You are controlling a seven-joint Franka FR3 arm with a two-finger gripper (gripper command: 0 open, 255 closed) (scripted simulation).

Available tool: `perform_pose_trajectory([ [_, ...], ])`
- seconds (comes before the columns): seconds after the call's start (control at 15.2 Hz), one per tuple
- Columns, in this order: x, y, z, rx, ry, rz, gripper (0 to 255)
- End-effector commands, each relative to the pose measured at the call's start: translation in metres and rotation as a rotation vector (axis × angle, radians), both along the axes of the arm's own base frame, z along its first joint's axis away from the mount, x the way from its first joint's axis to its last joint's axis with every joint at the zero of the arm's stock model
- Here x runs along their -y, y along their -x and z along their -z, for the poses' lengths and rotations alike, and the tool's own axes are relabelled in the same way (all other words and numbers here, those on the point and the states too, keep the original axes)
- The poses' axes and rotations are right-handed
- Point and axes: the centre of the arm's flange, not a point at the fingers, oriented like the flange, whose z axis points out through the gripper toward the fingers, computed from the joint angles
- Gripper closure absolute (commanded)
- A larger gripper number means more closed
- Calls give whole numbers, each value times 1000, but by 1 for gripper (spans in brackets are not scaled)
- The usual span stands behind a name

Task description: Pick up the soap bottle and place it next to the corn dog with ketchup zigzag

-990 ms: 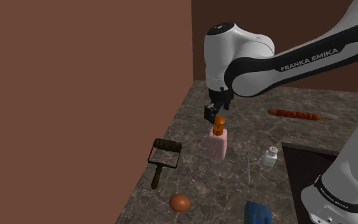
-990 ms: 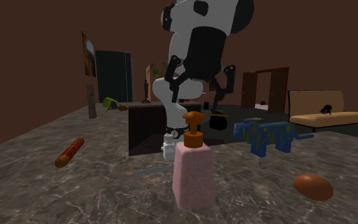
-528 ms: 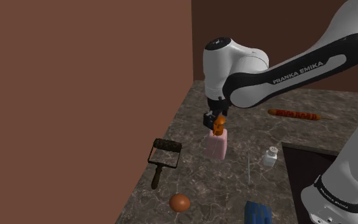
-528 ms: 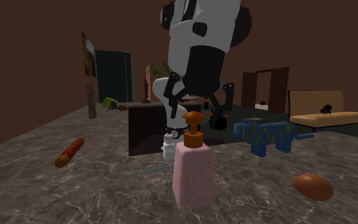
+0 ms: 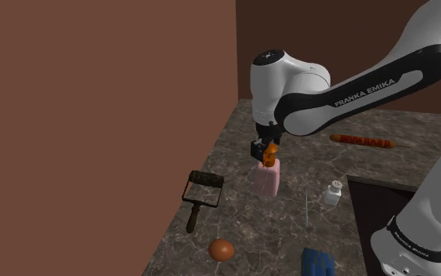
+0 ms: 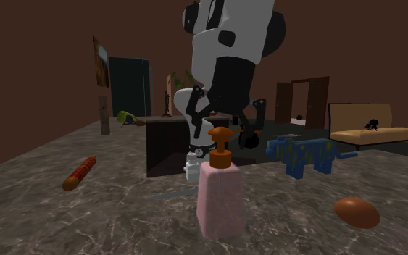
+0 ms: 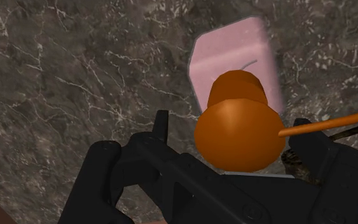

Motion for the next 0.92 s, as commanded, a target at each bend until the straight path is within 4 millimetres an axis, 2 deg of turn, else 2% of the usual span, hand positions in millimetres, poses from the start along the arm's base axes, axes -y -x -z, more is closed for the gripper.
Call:
perform_pose_trajectory([
  [0.0,0,0,0,0,0,0,255],
  [0.59,0,0,0,0,0,0,255],
  [0.86,0,0,-21,0,0,0,255],
])
